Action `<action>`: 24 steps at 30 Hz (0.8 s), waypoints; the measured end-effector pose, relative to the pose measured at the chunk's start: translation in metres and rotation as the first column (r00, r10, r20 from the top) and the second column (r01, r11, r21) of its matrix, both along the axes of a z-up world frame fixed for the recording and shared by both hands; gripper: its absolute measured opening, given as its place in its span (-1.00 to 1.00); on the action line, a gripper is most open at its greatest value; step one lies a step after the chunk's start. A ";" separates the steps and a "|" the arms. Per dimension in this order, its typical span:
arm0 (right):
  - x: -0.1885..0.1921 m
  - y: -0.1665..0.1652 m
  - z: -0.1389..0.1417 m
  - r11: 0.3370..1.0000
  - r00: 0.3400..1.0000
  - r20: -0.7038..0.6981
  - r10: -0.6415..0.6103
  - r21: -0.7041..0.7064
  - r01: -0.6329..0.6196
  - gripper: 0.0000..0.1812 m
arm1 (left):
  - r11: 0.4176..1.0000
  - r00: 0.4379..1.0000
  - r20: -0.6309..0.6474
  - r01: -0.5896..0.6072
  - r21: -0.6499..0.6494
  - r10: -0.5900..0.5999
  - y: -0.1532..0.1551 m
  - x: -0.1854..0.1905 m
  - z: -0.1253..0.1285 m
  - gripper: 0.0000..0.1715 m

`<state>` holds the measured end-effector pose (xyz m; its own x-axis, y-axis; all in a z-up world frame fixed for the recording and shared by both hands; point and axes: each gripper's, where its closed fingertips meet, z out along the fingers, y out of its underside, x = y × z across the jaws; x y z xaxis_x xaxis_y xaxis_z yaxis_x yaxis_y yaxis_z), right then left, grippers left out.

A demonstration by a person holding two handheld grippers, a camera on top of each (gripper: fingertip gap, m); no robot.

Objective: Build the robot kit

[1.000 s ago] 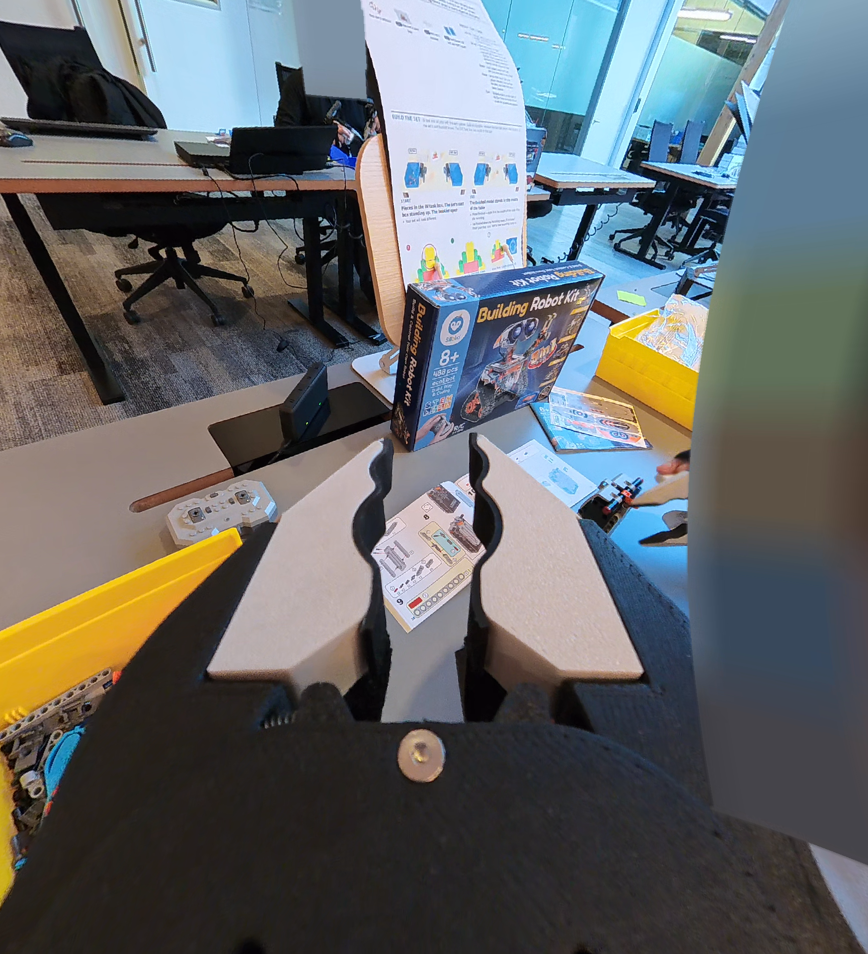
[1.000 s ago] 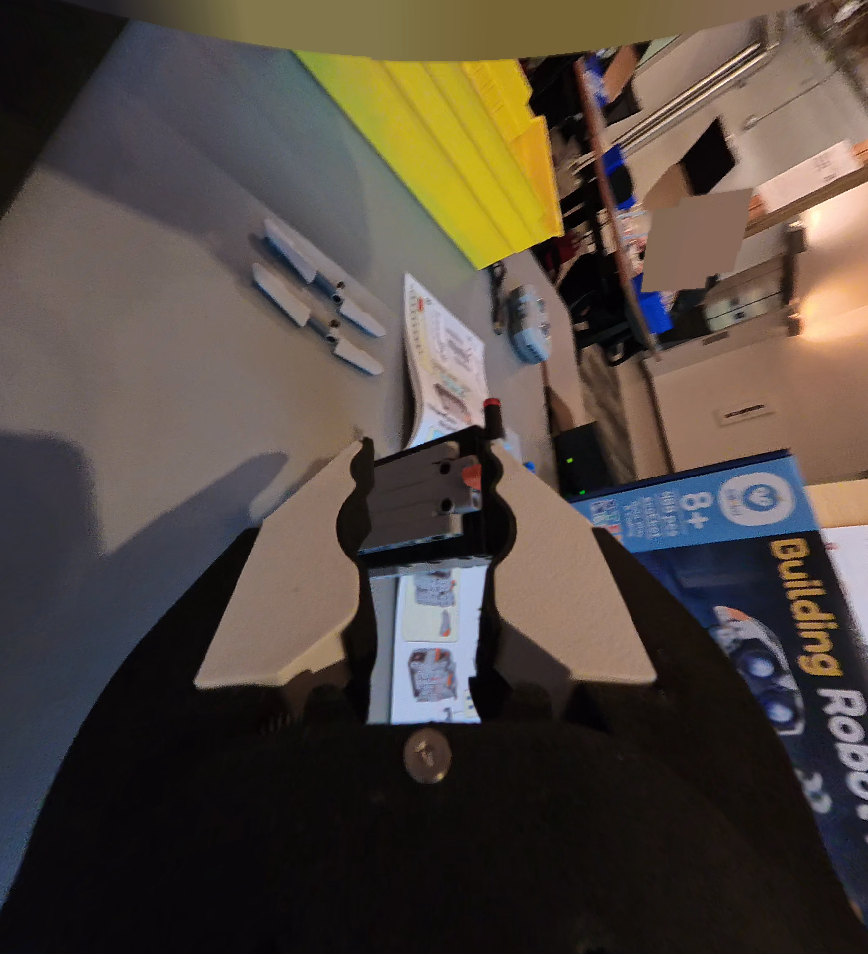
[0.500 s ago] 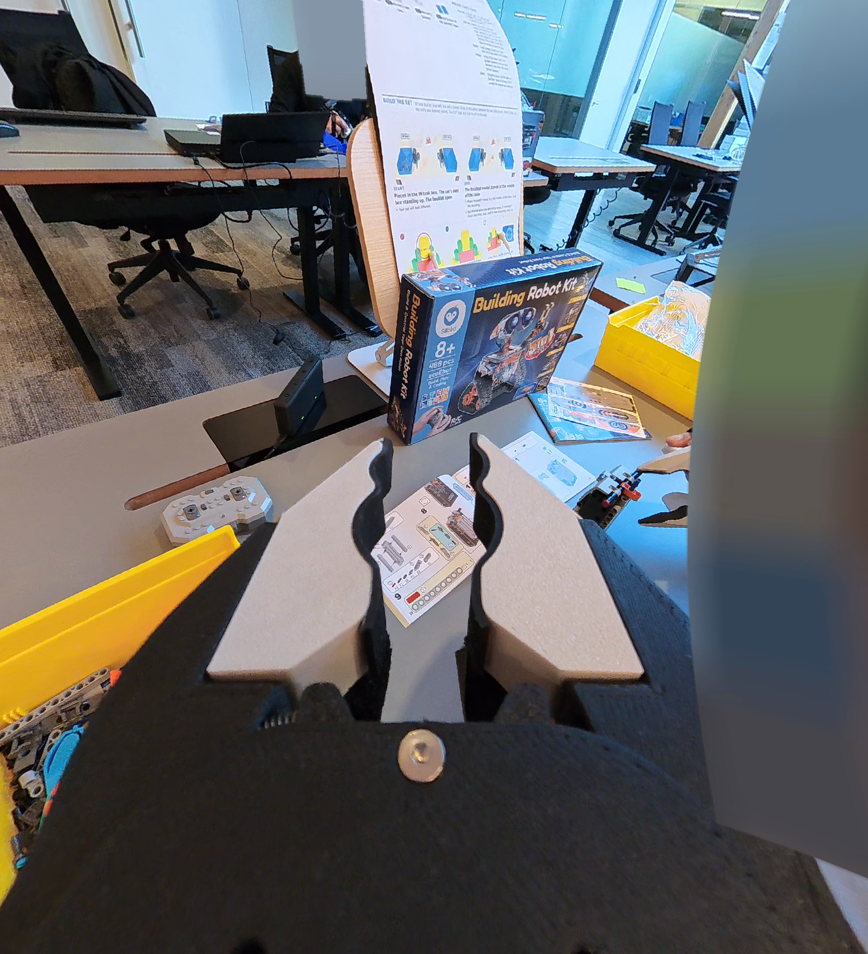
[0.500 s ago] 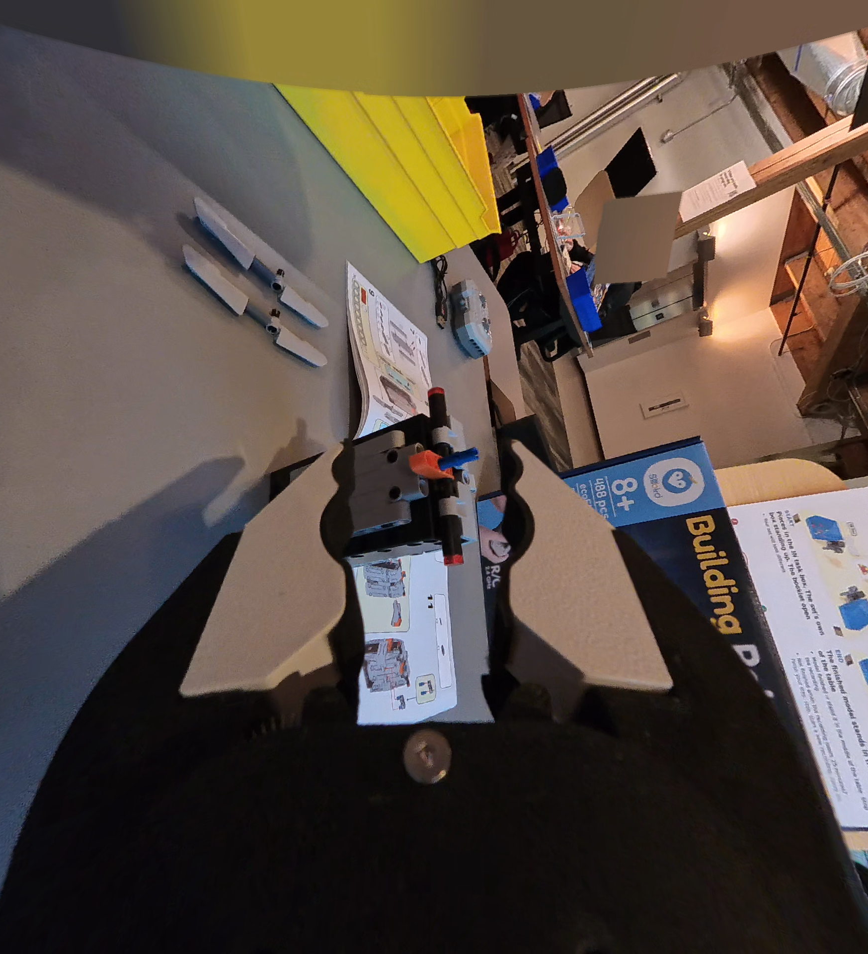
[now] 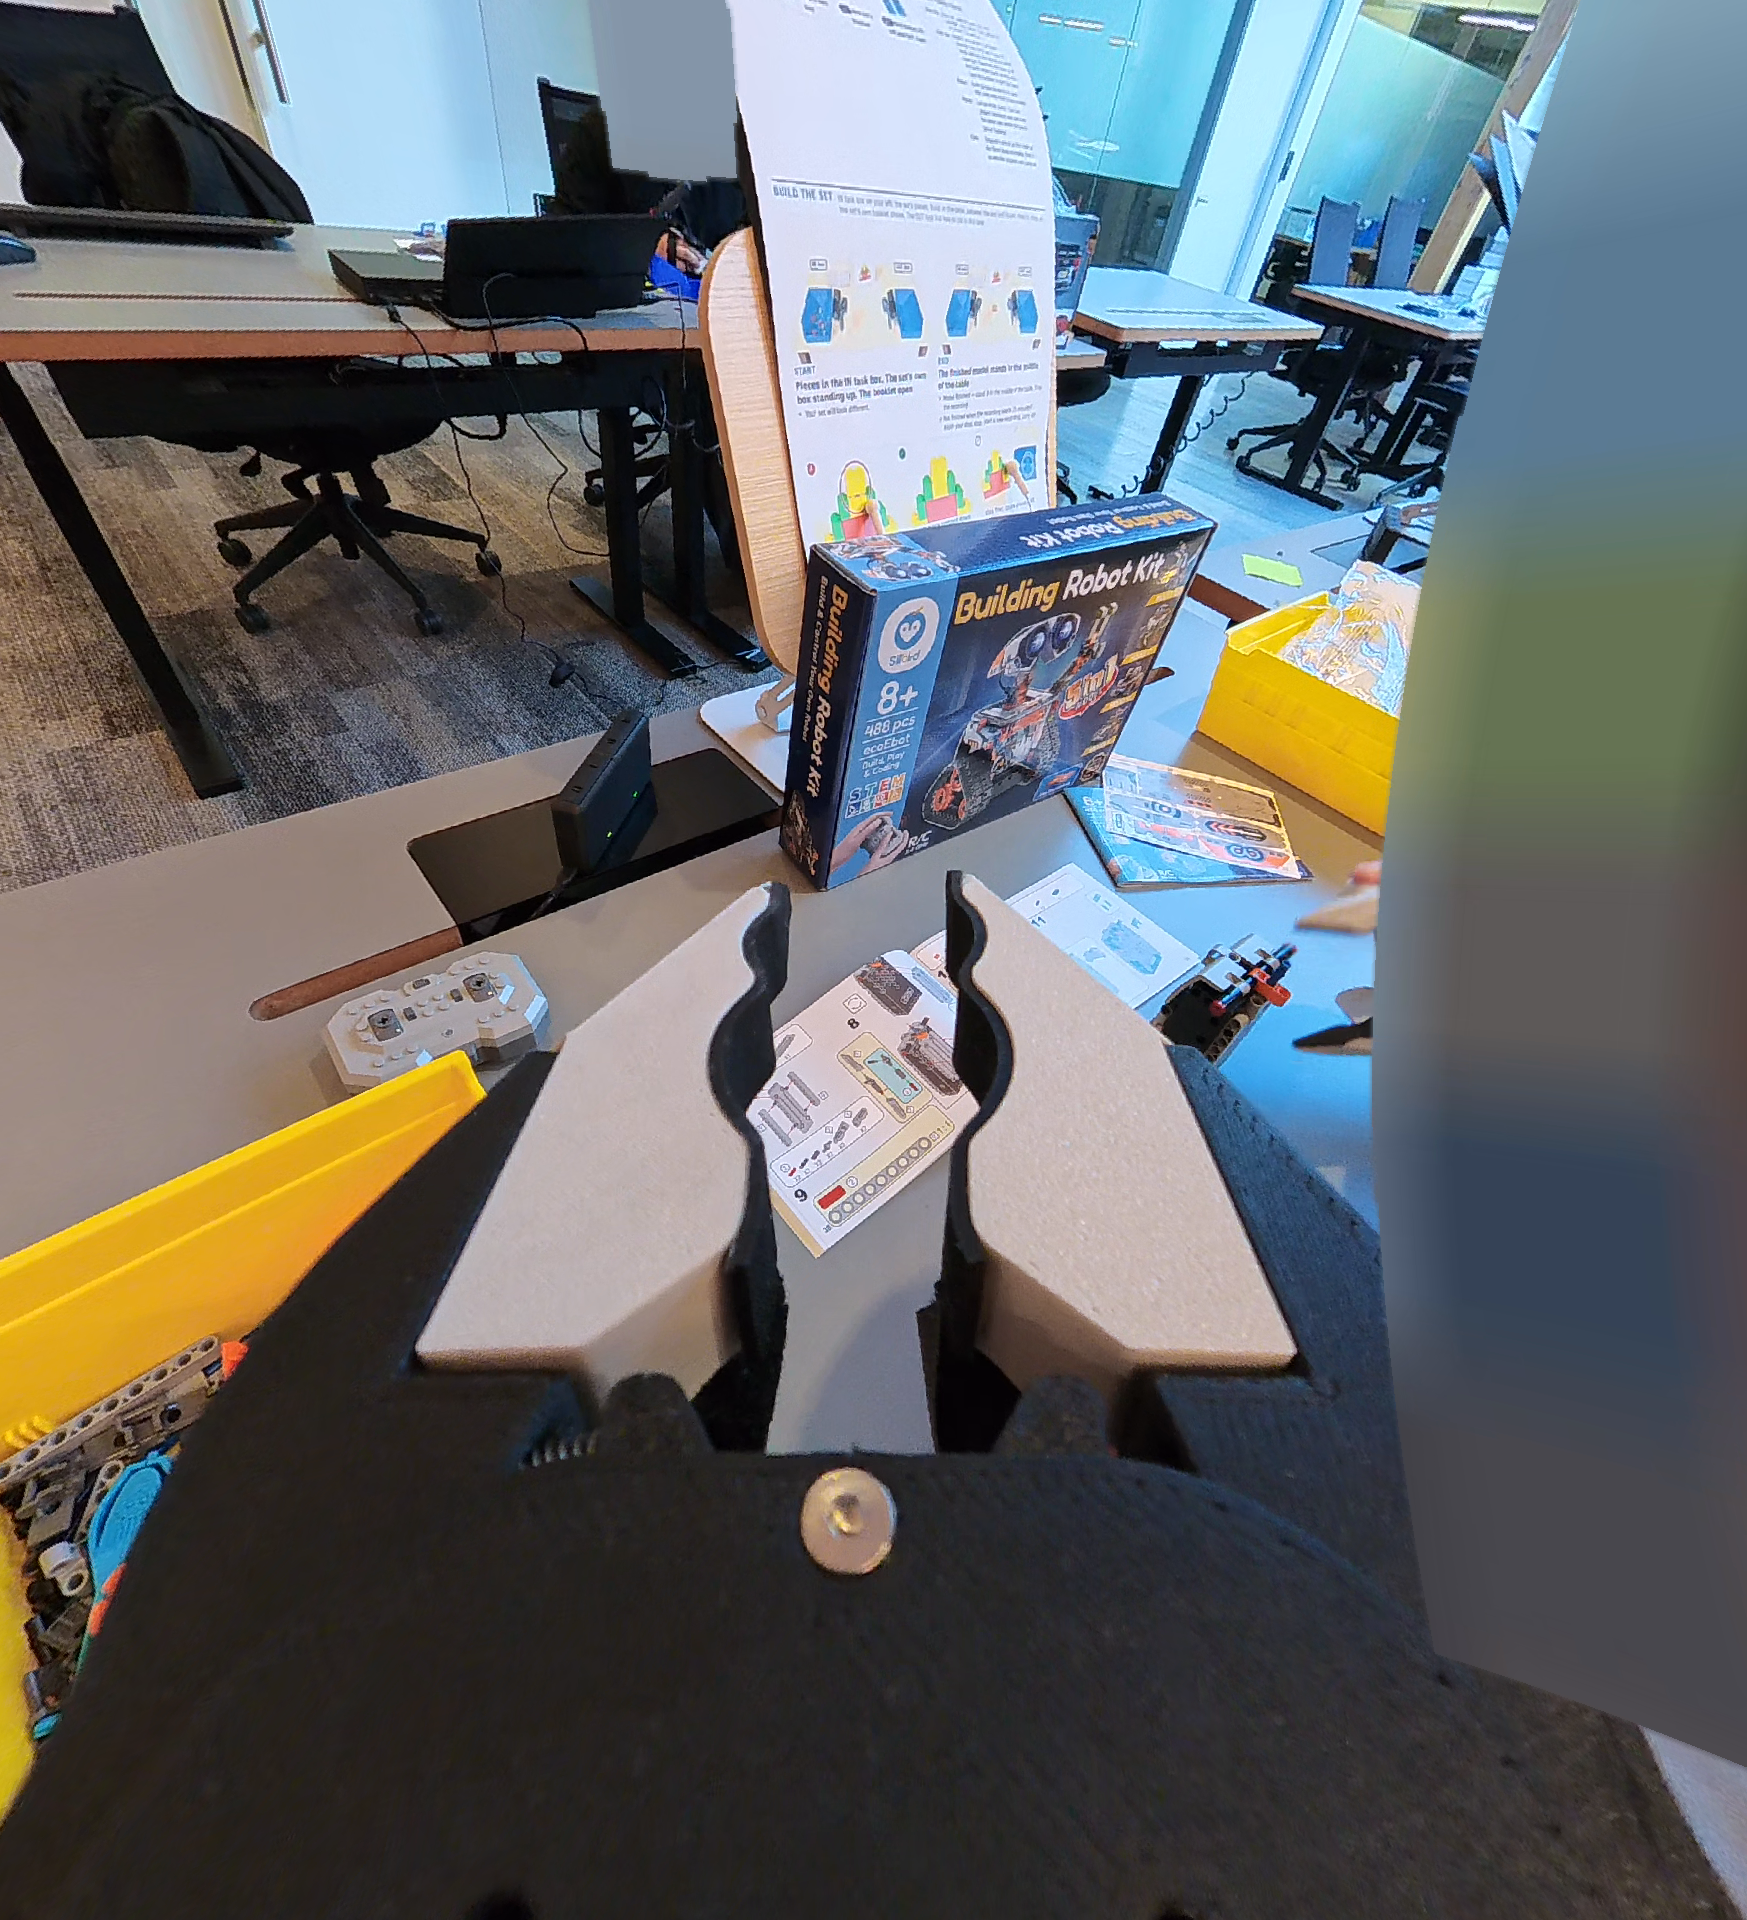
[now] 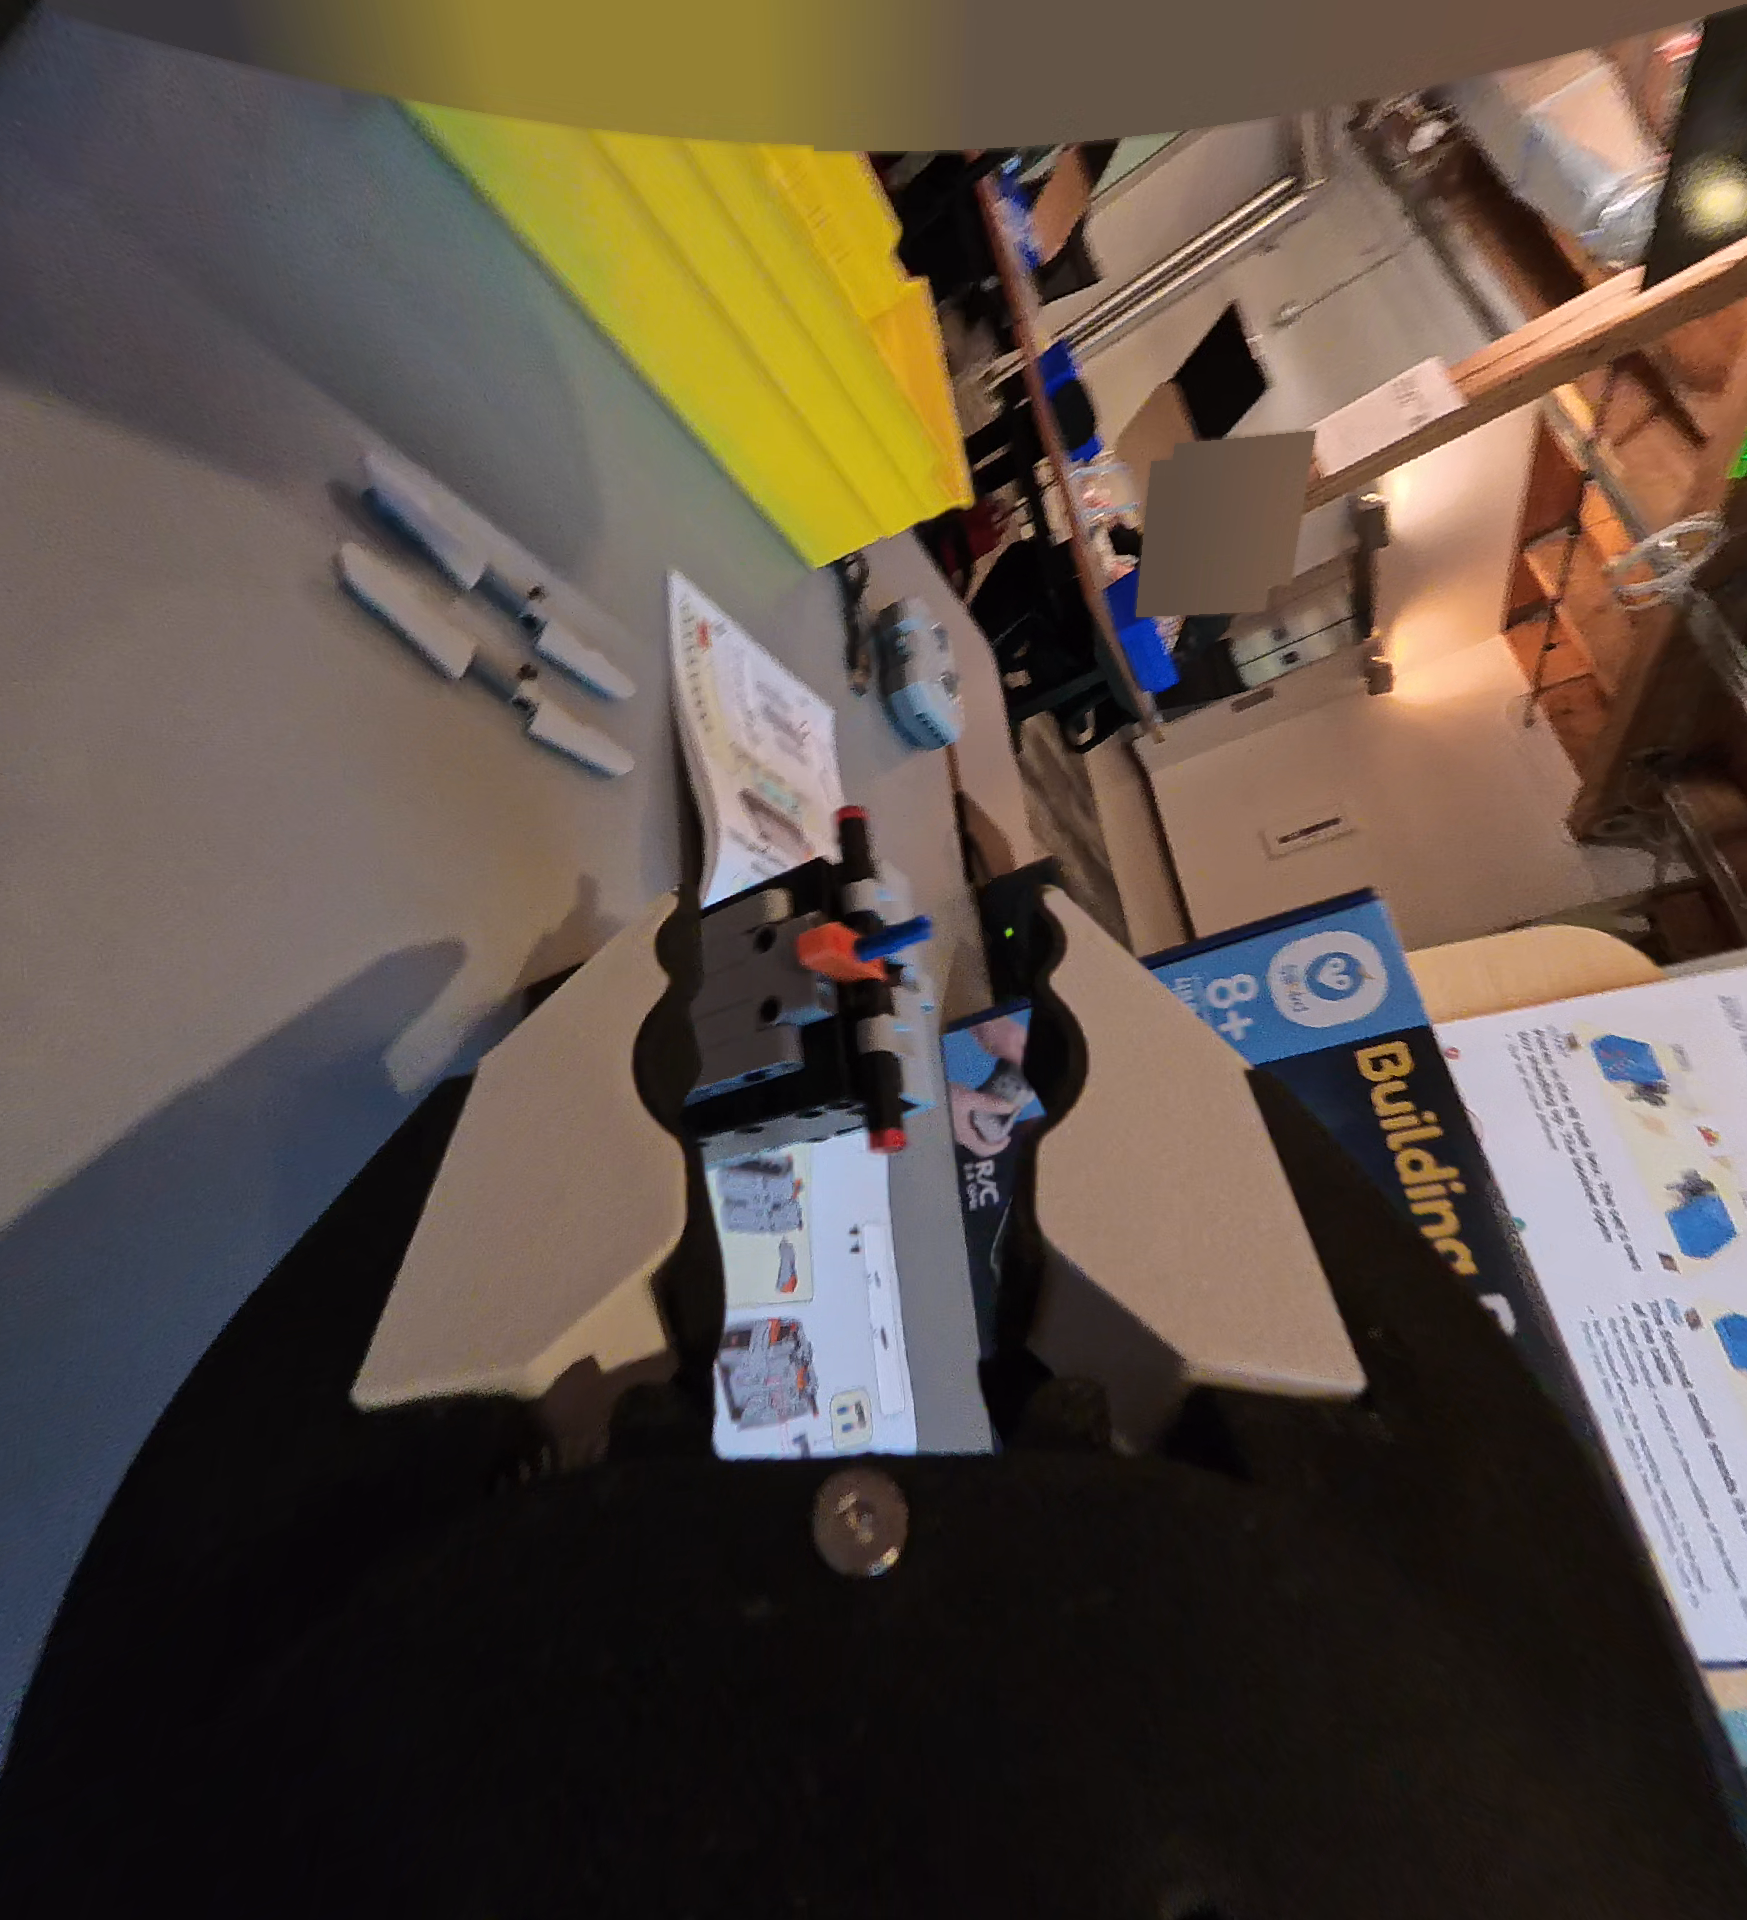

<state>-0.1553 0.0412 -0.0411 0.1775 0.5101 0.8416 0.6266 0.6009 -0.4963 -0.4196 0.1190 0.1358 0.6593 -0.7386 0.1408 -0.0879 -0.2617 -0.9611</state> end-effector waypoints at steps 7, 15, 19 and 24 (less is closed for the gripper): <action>0.023 0.026 -0.004 0.897 0.943 -0.325 -0.076 -0.436 -0.078 -0.10 | 1.000 1.000 0.006 -0.007 -0.012 0.007 0.004 -0.001 -0.002 -0.67; 0.010 0.033 -0.054 0.771 0.962 -0.260 -0.085 -0.628 -0.101 -0.25 | 1.000 1.000 0.009 -0.015 -0.003 0.015 0.003 -0.003 0.000 -0.67; 0.009 0.034 -0.068 0.764 0.972 -0.221 -0.078 -0.640 -0.084 -0.45 | 1.000 1.000 0.005 -0.011 -0.017 0.011 0.005 -0.004 -0.003 -0.66; 0.009 0.030 -0.069 0.753 0.975 -0.213 -0.063 -0.651 -0.094 -0.48 | 1.000 1.000 0.003 -0.011 -0.022 0.011 0.008 0.000 -0.004 -0.66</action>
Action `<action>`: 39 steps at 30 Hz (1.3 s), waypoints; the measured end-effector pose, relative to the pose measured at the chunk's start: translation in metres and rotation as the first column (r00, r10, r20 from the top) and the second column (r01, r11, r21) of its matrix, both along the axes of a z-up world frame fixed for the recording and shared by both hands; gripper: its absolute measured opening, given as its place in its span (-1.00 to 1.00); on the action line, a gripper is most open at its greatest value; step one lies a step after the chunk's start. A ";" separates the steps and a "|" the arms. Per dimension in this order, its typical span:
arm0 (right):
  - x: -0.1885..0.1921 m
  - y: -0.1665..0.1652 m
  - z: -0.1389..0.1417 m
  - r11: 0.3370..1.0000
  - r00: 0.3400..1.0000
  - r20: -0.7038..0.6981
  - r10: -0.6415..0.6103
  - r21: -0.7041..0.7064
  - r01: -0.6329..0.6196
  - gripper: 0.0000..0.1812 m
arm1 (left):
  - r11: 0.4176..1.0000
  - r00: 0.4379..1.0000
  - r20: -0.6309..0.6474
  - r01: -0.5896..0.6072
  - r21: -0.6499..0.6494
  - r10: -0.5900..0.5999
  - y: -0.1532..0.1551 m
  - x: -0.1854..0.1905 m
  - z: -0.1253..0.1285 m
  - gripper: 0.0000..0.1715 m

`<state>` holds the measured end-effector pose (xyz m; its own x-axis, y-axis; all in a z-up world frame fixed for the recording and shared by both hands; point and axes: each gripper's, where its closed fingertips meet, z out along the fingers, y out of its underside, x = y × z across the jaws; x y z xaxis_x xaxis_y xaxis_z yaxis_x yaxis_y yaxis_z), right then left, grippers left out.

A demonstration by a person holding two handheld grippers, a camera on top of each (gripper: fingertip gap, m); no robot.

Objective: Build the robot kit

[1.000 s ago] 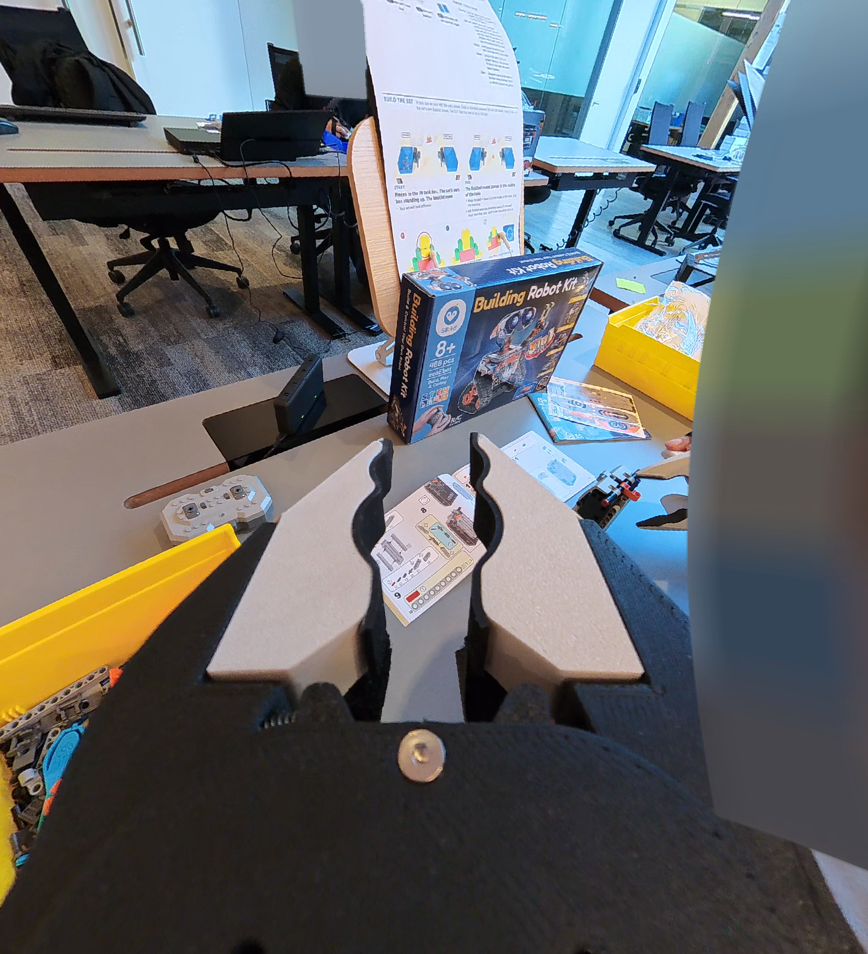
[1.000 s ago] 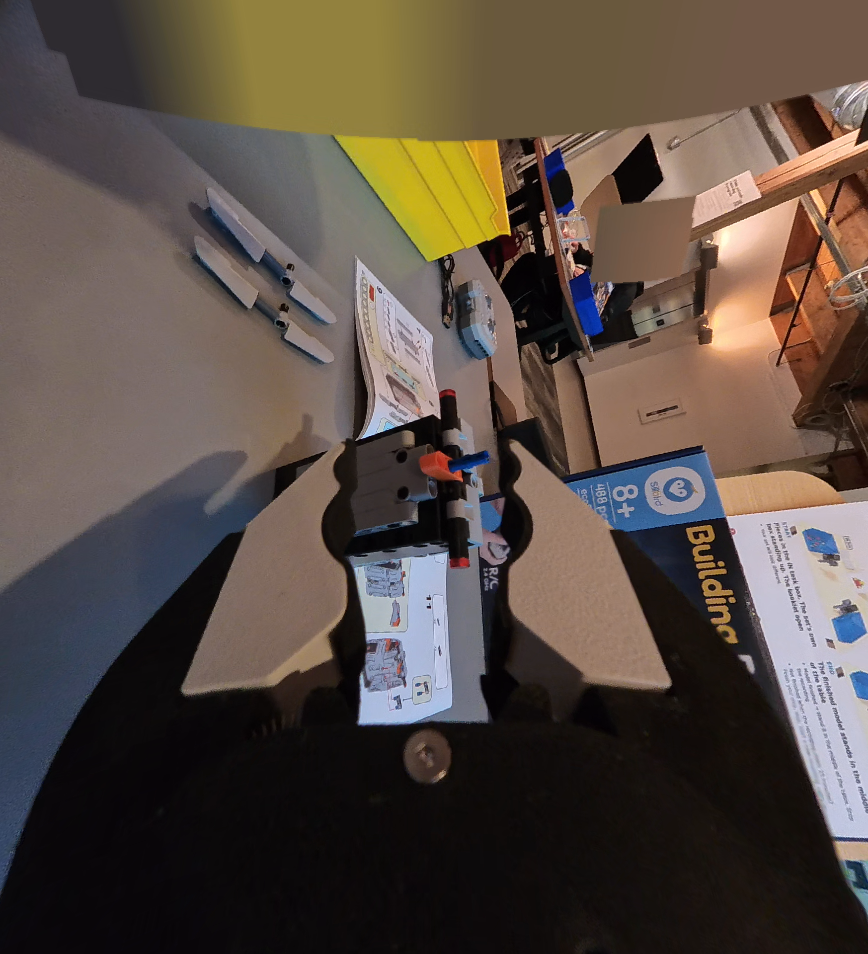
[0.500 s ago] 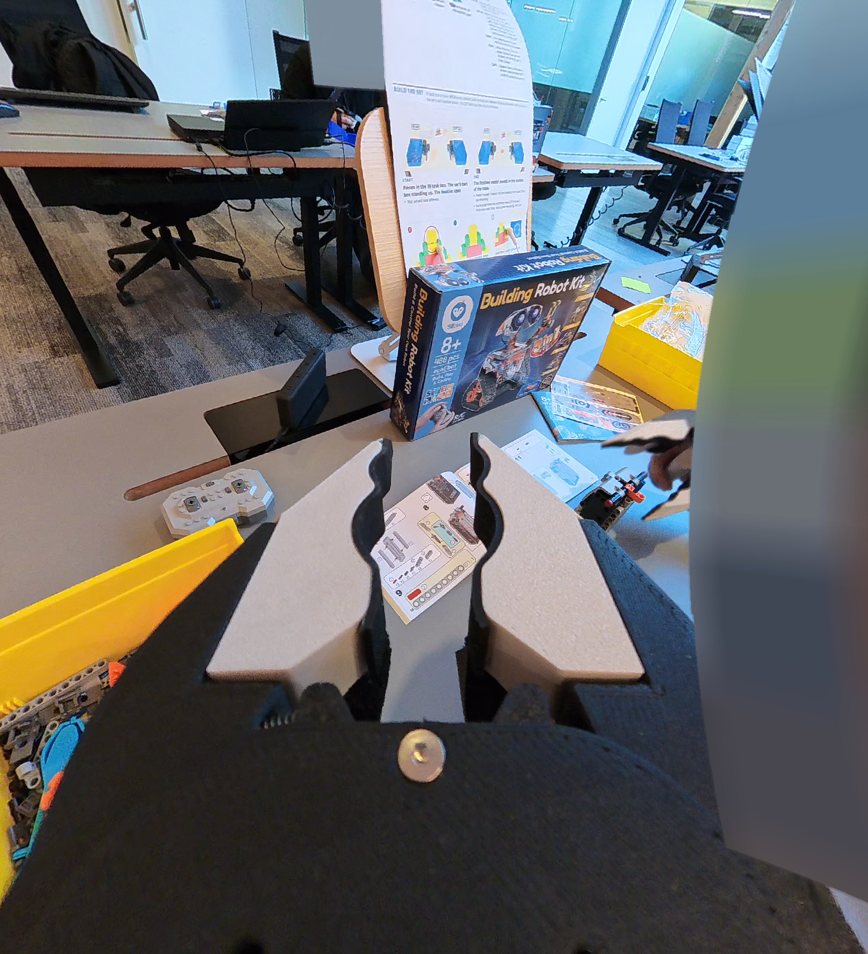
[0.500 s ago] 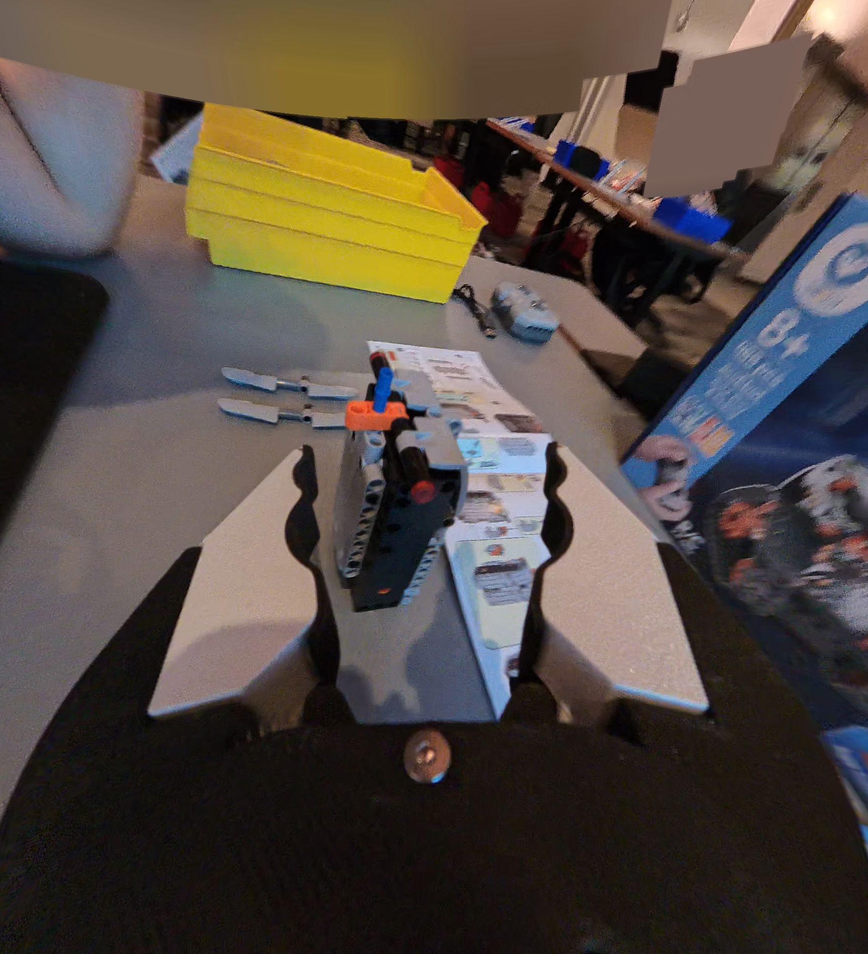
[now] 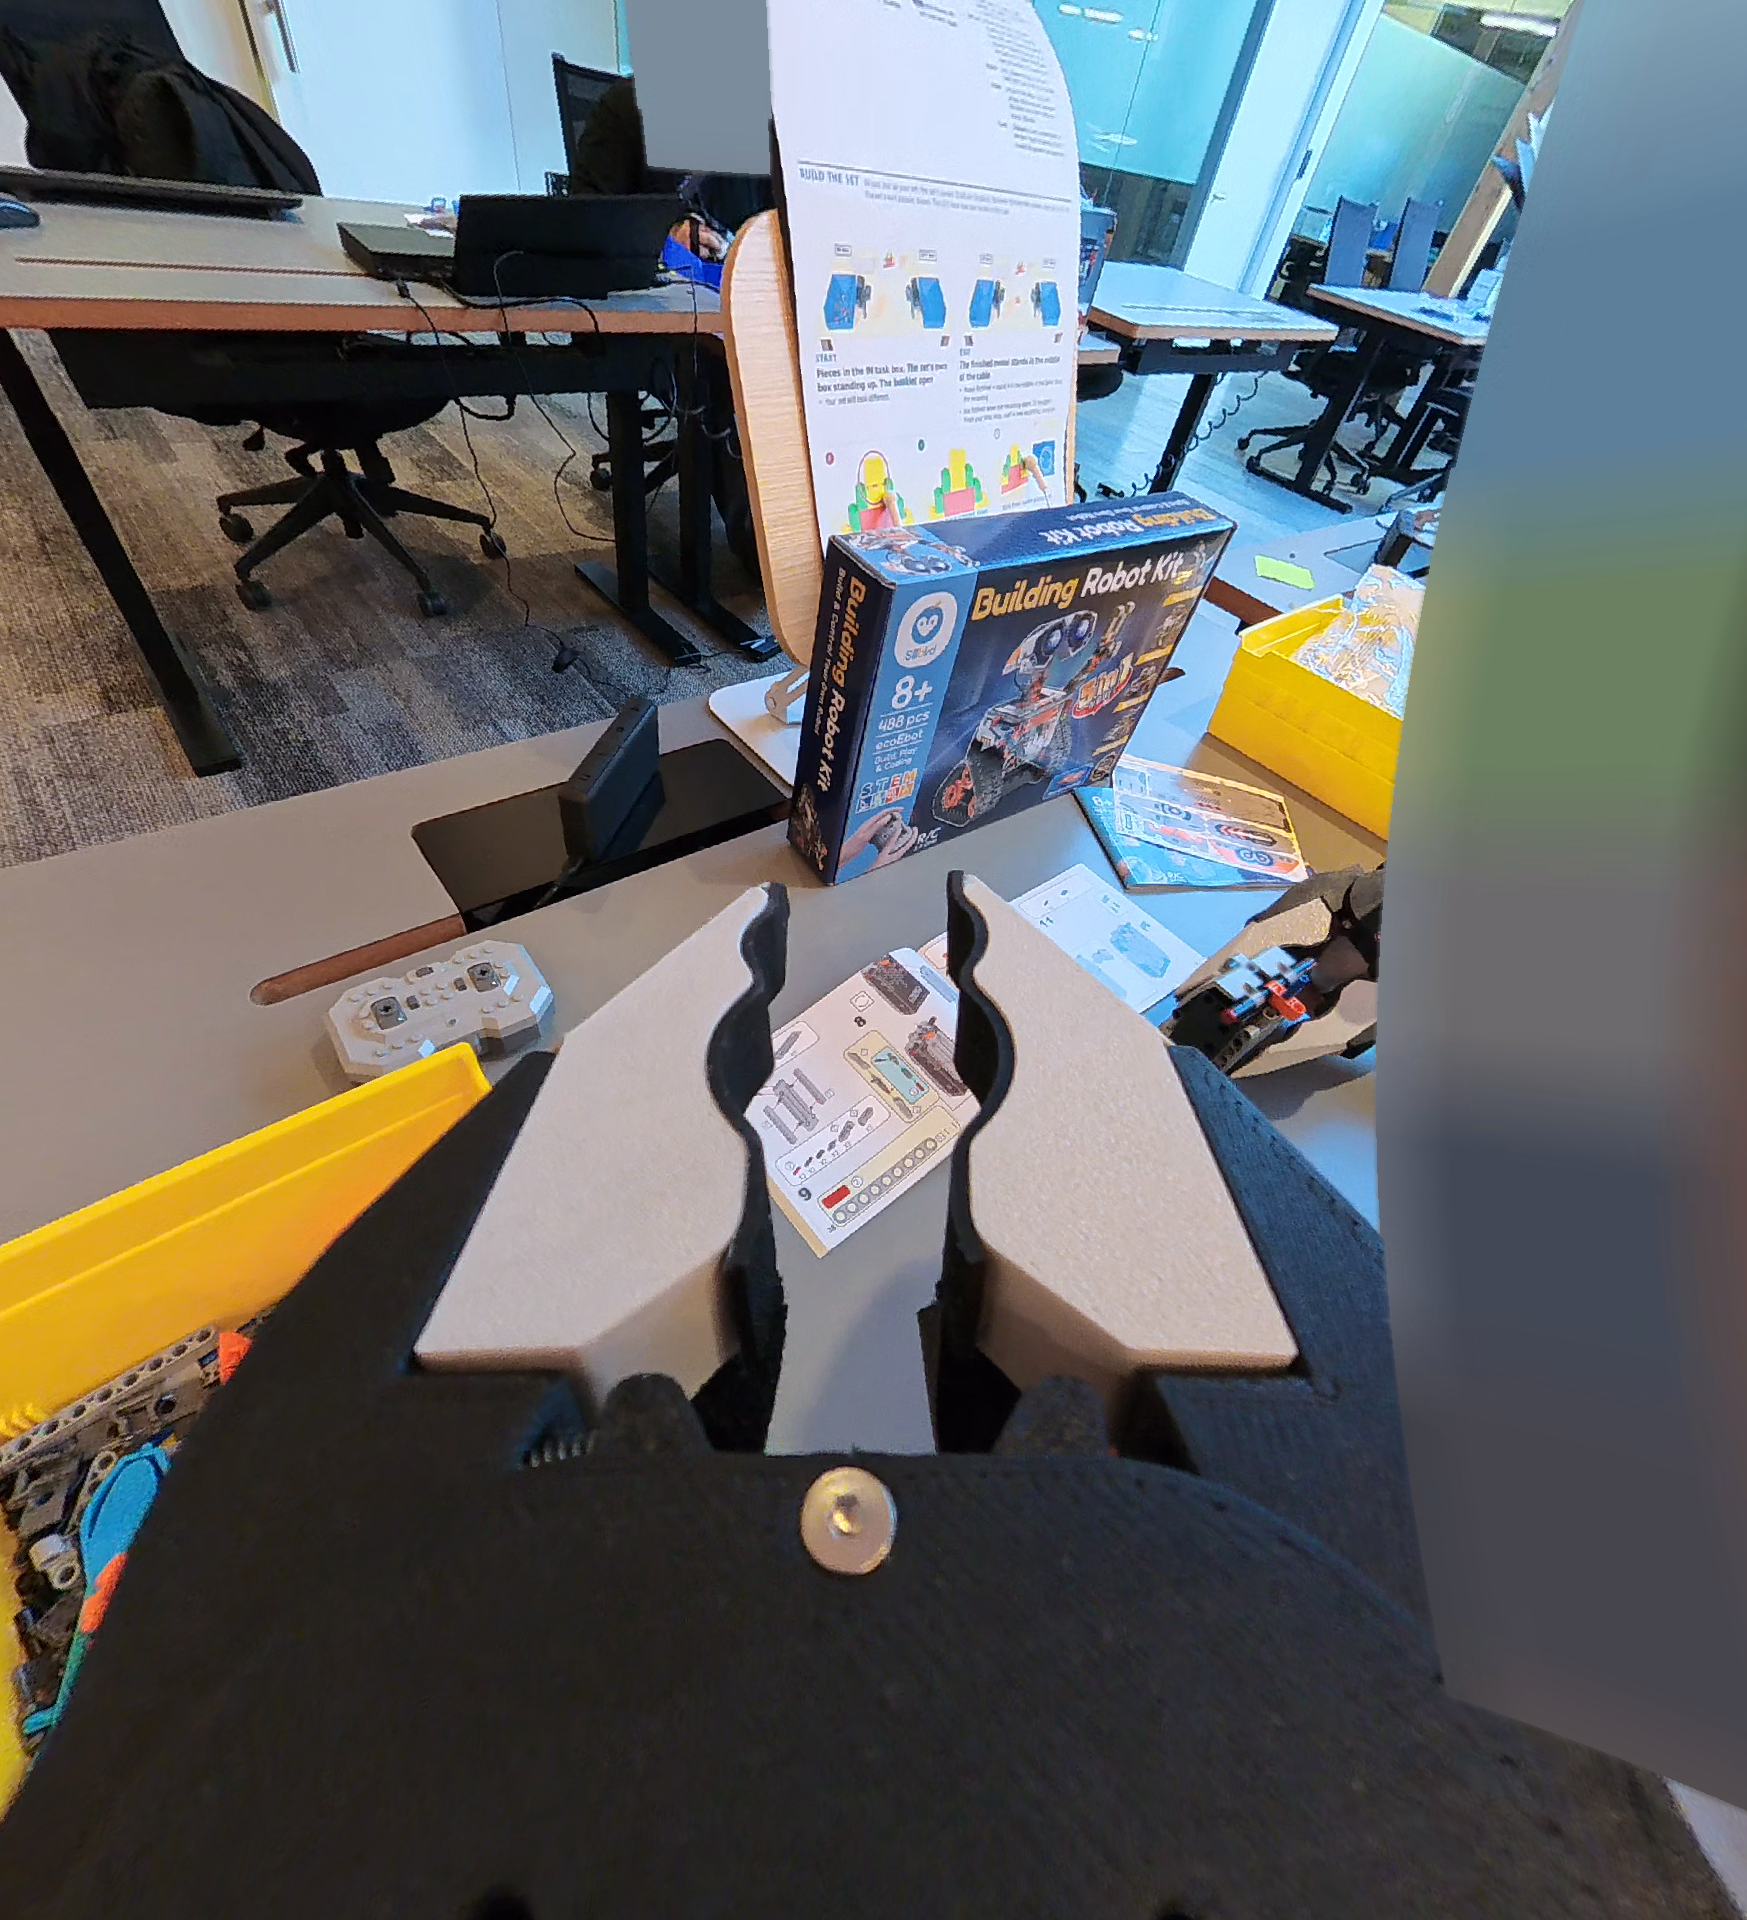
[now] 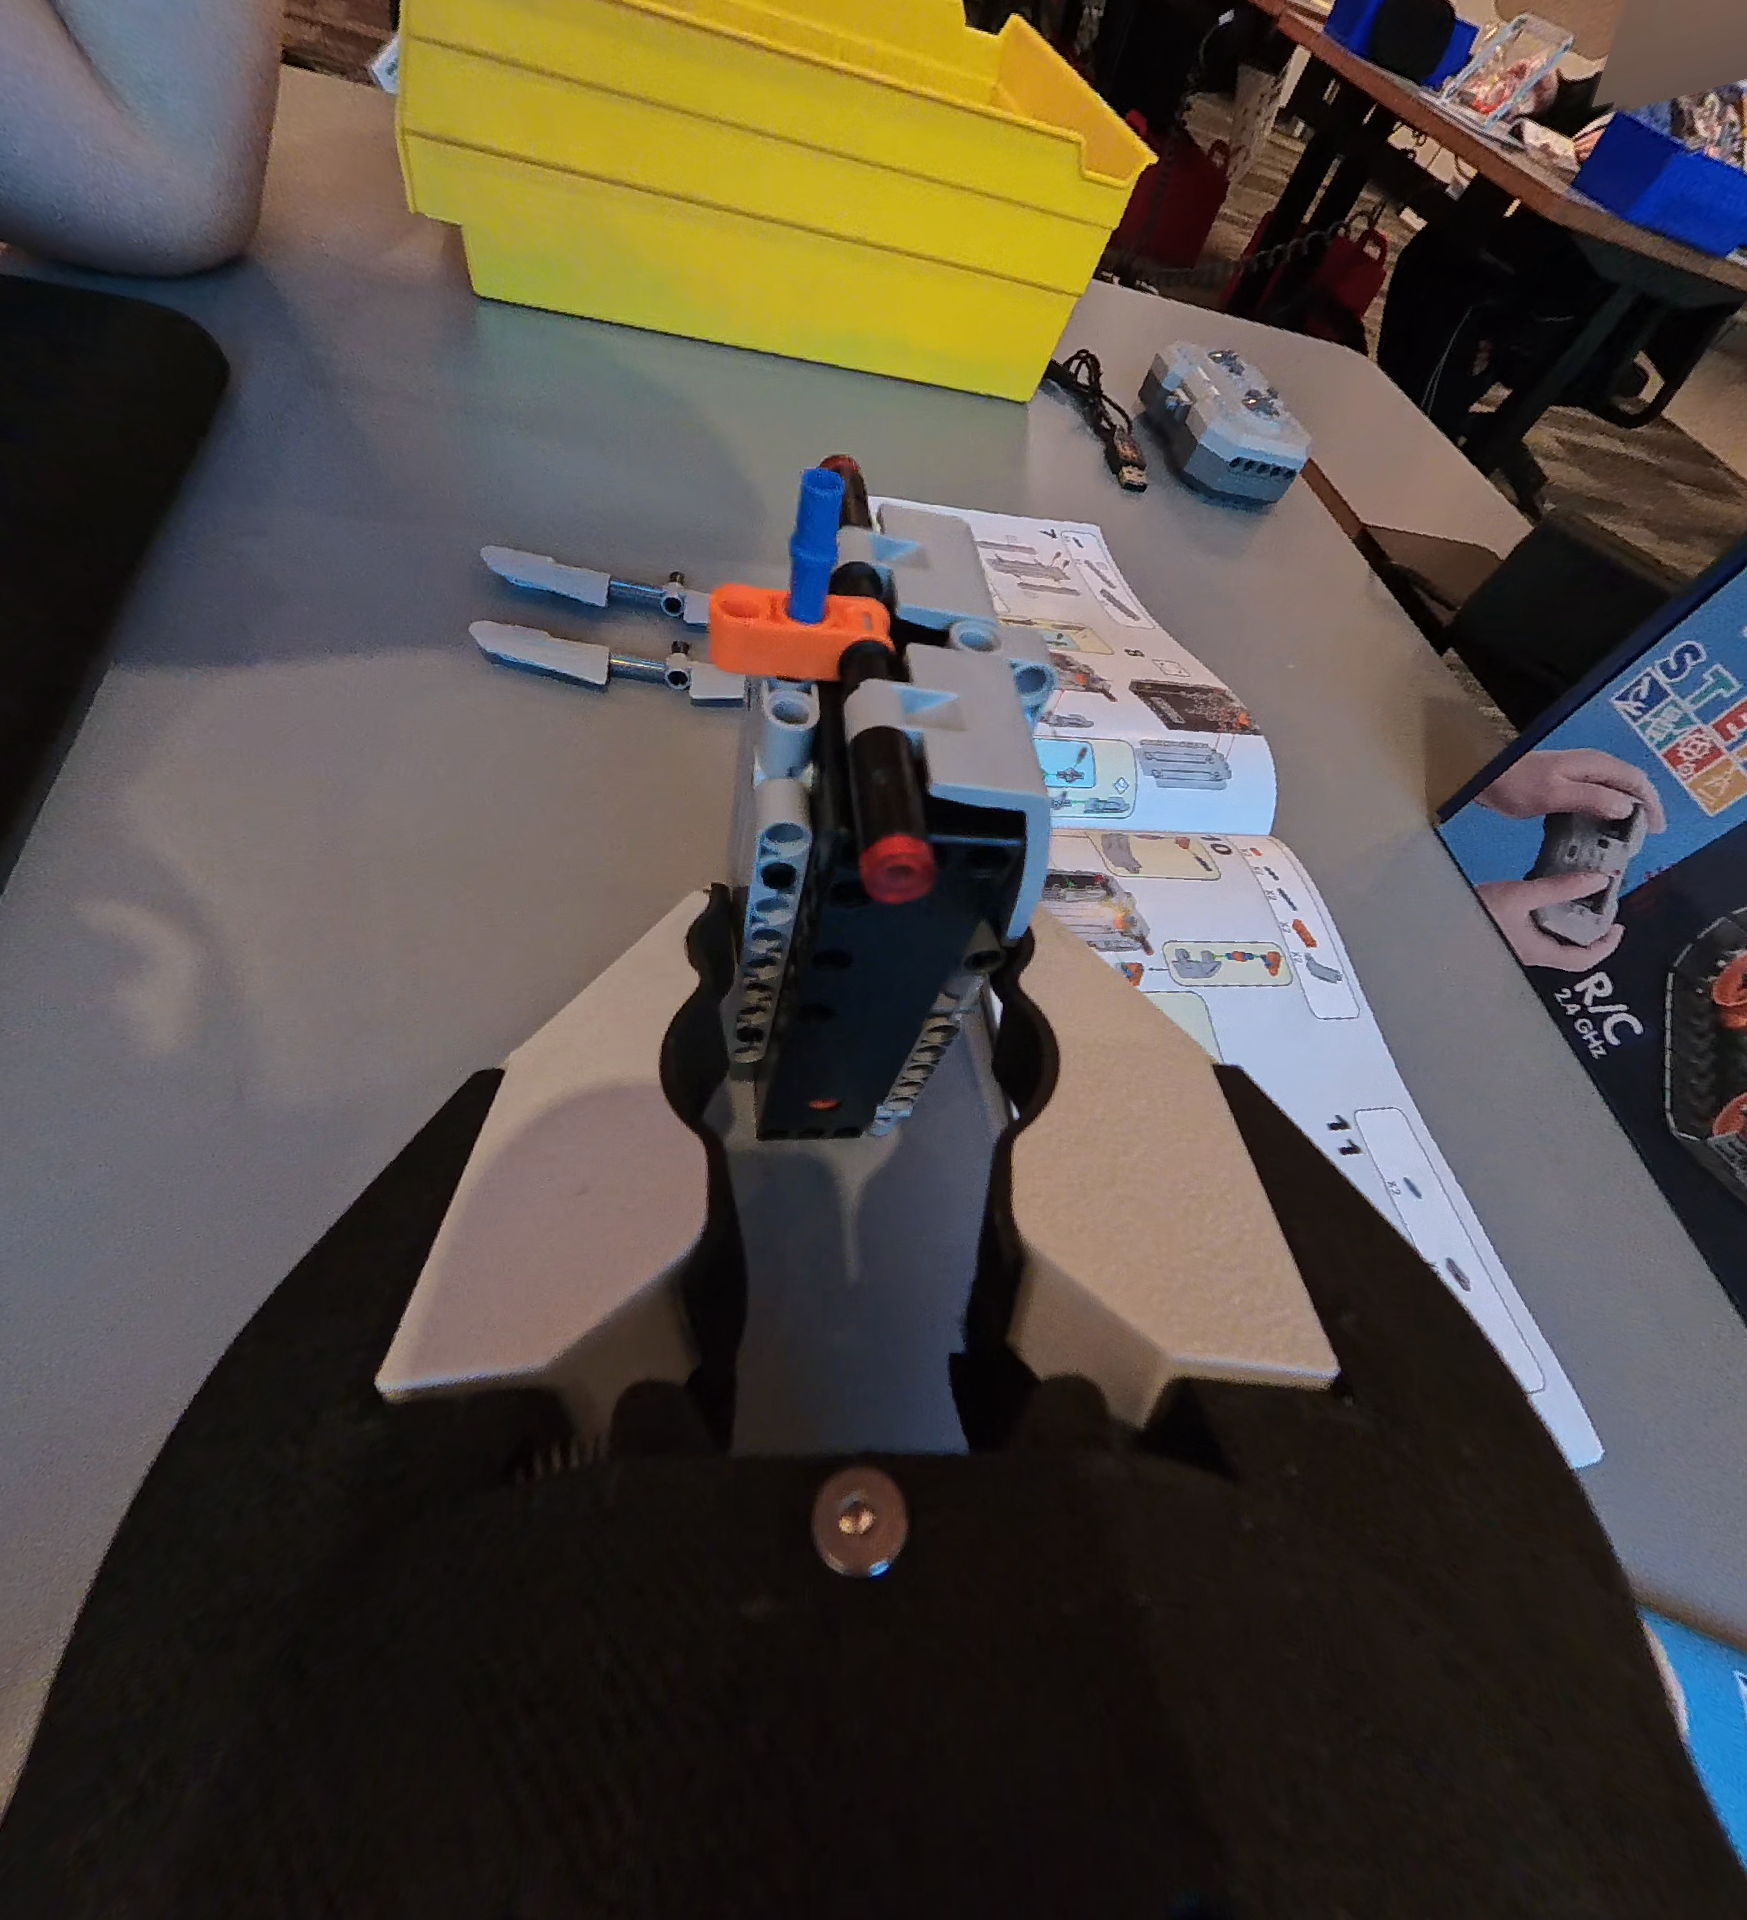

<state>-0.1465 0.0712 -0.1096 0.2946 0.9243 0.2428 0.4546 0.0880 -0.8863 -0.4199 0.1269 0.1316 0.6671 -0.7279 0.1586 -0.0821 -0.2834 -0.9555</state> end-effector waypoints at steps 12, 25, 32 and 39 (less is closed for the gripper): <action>-0.003 -0.002 -0.002 0.991 0.996 -0.067 0.054 -0.119 -0.061 -0.50 | 1.000 0.999 -0.037 0.017 -0.019 -0.018 0.002 0.010 -0.007 -0.66; -0.001 -0.006 -0.014 0.997 0.998 0.026 0.062 -0.058 -0.060 -0.33 | 1.000 0.999 -0.045 0.024 -0.018 -0.025 -0.001 0.011 -0.007 -0.65; 0.004 -0.005 -0.013 0.994 0.998 0.010 0.060 -0.088 -0.059 -0.50 | 0.999 0.998 -0.052 0.026 -0.021 -0.027 -0.002 0.010 -0.009 -0.65; 0.002 -0.009 -0.013 0.988 0.996 -0.011 0.084 -0.130 -0.085 -0.51 | 0.999 0.997 -0.062 0.033 -0.028 -0.035 -0.002 0.012 -0.011 -0.65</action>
